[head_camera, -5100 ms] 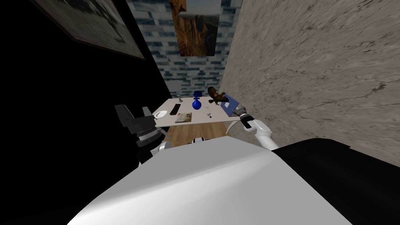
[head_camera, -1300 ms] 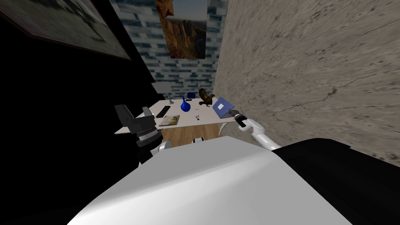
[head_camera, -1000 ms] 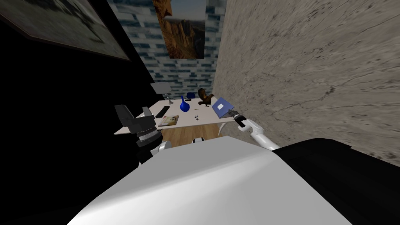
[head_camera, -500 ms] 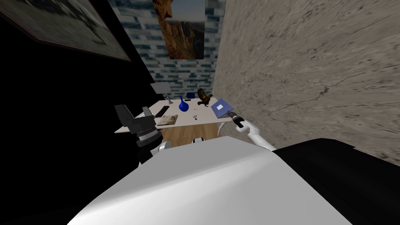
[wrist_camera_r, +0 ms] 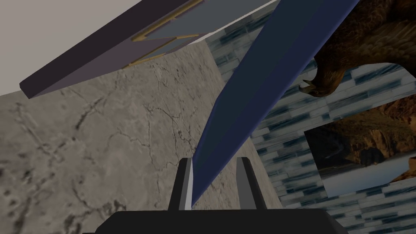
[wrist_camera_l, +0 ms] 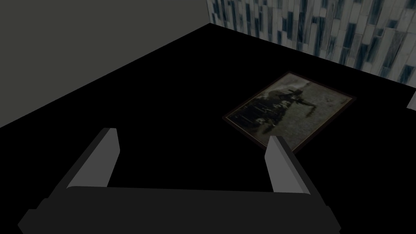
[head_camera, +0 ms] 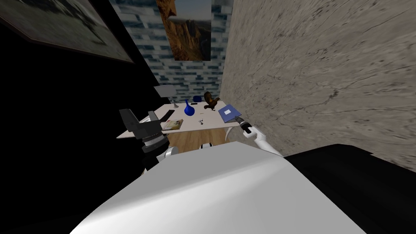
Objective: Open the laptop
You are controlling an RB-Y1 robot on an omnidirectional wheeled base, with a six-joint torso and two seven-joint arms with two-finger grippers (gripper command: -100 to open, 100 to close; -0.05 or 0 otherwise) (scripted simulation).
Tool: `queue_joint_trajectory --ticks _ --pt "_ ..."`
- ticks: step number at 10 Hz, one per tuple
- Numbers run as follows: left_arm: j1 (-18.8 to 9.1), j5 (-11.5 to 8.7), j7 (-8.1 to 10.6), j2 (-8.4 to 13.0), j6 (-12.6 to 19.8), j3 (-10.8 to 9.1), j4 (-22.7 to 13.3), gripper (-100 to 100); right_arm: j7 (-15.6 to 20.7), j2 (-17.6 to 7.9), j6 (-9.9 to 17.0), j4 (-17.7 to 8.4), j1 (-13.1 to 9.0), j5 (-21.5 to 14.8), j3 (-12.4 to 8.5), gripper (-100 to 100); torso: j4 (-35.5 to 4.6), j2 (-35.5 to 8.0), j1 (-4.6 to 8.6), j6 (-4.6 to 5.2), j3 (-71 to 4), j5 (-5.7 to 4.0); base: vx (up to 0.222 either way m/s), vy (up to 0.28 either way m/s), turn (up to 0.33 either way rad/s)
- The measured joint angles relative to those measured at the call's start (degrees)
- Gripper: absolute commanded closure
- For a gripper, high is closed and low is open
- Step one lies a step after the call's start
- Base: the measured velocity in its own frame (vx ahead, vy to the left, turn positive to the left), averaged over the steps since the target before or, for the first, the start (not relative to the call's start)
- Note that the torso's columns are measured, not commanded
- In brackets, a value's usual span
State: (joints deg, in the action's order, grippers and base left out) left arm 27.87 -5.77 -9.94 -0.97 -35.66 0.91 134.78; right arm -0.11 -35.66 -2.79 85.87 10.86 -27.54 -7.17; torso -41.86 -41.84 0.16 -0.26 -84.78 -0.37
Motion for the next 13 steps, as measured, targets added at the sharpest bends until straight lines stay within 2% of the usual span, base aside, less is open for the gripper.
queue_joint_trajectory --ticks 1,2,4,11,12,13 --pt "0.00 0.00 0.00 0.00 0.00 0.00 0.00 0 -0.18 0.98 -0.70 -1.42 -0.84 0.76 0.30 100 0.06 0.13 -0.02 -0.06 -0.09 -0.02 0.002 -0.093 0.038" --pt "0.00 0.00 0.00 0.00 0.00 0.00 0.00 0 -0.24 2.52 -1.78 -1.77 -0.36 1.42 -0.19 -100 0.17 0.08 -0.07 0.01 -0.07 -0.12 -0.012 -0.031 0.052" --pt "0.00 0.00 0.00 -0.01 0.00 0.01 0.00 0 -2.00 -0.21 -0.10 0.35 0.73 2.35 -0.08 -100 -0.35 -0.38 -0.44 0.22 0.18 0.39 -0.011 0.033 0.033" --pt "0.00 0.00 0.00 -0.01 0.00 0.01 0.00 0 -7.92 -8.91 6.54 6.88 3.46 5.16 0.80 -100 -0.48 -0.48 -0.22 0.26 0.23 0.44 -0.012 0.021 0.027" --pt "0.00 0.00 0.00 -0.01 0.00 0.01 0.00 0 -8.14 -9.07 6.85 7.05 3.50 5.23 0.83 0 -0.45 -0.45 -0.19 0.27 0.22 0.40 0.000 0.000 0.000" --pt "0.00 0.00 0.00 -0.01 0.00 0.00 0.00 0 -8.12 -9.02 6.83 7.00 3.54 5.23 0.87 0 -0.46 -0.45 -0.18 0.27 0.21 0.41 0.000 0.000 0.000"
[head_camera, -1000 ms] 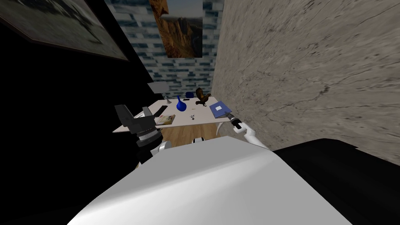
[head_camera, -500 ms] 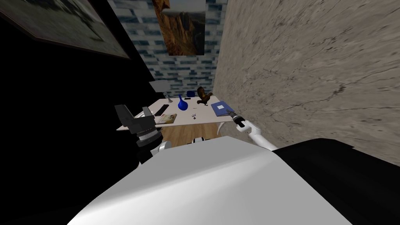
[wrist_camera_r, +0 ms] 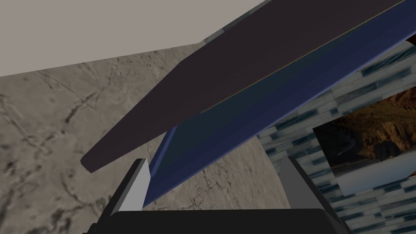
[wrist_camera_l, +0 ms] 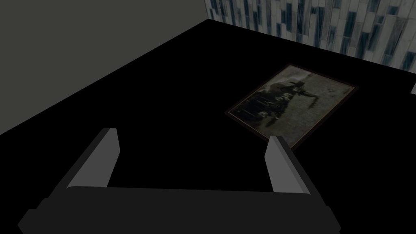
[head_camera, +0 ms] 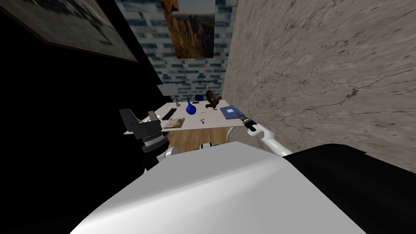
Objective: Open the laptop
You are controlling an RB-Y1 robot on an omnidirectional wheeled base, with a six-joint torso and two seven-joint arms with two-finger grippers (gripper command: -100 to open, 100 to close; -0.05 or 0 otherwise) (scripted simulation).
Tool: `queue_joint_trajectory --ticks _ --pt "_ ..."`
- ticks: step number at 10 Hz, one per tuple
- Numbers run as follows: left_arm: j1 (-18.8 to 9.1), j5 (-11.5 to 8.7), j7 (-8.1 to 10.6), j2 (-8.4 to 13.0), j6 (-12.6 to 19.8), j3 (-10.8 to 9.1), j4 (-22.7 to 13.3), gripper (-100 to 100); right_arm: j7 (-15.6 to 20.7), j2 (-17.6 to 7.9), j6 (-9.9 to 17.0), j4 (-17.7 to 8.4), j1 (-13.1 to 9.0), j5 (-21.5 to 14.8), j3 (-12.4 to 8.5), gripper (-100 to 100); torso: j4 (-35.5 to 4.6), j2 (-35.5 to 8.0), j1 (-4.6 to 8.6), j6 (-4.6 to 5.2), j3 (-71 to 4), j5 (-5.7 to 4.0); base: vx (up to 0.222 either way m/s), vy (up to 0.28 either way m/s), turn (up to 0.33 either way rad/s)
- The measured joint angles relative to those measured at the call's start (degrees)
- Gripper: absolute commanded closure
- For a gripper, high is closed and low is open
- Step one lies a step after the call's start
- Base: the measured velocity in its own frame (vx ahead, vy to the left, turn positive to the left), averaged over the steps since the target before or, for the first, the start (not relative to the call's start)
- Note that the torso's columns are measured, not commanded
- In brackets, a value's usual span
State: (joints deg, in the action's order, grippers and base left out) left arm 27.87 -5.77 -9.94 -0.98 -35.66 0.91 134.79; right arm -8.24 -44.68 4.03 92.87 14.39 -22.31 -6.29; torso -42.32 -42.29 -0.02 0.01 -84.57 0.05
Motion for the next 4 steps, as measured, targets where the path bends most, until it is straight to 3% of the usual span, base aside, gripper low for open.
queue_joint_trajectory --ticks 4 --pt "0.00 0.00 0.00 0.00 0.00 0.00 0.00 0 -0.03 0.09 0.05 -0.12 0.13 0.03 0.16 0 -0.03 -0.07 -0.06 0.00 0.04 0.04 0.000 0.000 0.000"
